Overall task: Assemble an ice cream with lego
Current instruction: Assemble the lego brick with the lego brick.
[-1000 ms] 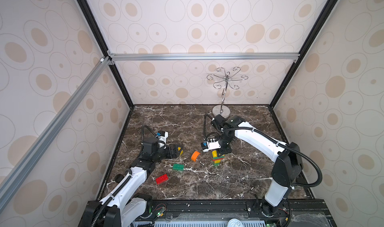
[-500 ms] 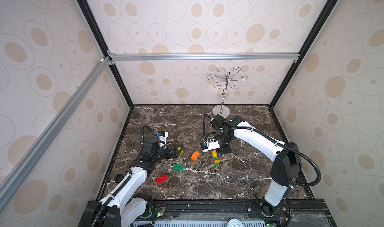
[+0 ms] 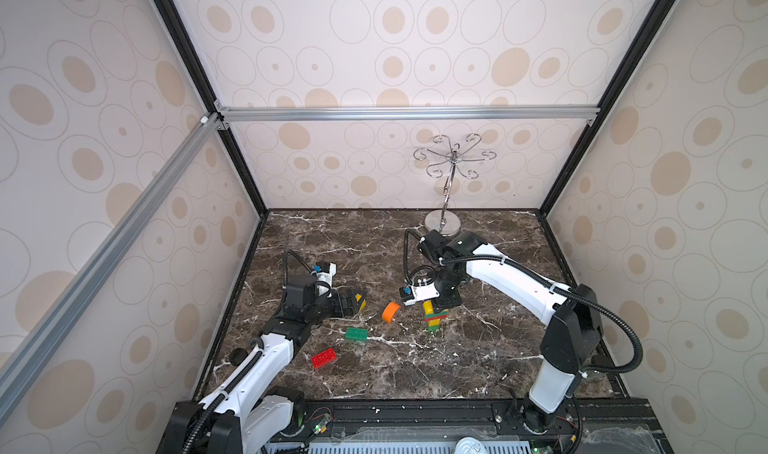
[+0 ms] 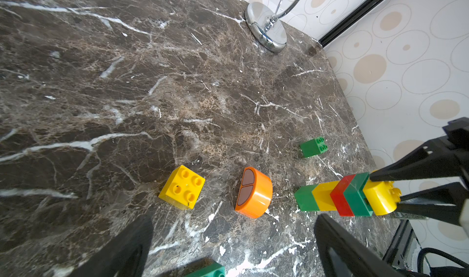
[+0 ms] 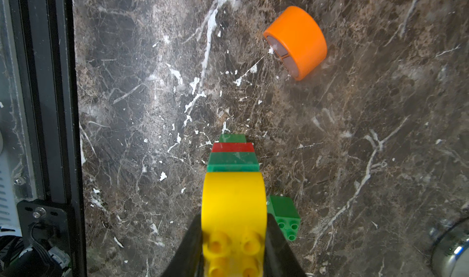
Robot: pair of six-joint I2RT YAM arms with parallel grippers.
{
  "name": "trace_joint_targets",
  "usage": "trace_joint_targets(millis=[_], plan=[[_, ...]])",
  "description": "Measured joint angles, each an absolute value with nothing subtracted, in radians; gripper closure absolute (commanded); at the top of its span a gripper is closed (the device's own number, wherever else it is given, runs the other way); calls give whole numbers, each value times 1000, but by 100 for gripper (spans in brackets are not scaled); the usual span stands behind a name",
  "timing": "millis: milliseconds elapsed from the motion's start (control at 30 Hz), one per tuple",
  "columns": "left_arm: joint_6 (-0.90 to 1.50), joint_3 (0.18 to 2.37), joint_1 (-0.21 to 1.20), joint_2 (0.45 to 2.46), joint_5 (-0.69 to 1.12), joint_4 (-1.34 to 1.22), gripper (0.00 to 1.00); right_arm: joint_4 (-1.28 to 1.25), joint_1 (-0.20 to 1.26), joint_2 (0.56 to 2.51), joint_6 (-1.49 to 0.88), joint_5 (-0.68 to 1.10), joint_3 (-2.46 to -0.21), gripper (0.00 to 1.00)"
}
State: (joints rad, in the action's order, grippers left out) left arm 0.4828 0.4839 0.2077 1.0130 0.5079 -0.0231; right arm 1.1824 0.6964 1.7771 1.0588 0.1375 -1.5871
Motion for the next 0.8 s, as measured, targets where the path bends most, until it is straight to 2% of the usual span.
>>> trace_joint_targets(millis=[800], plan=[[483,484,207,1008,508,-23,0,1201,688,1766,1063,161,-1572,100]])
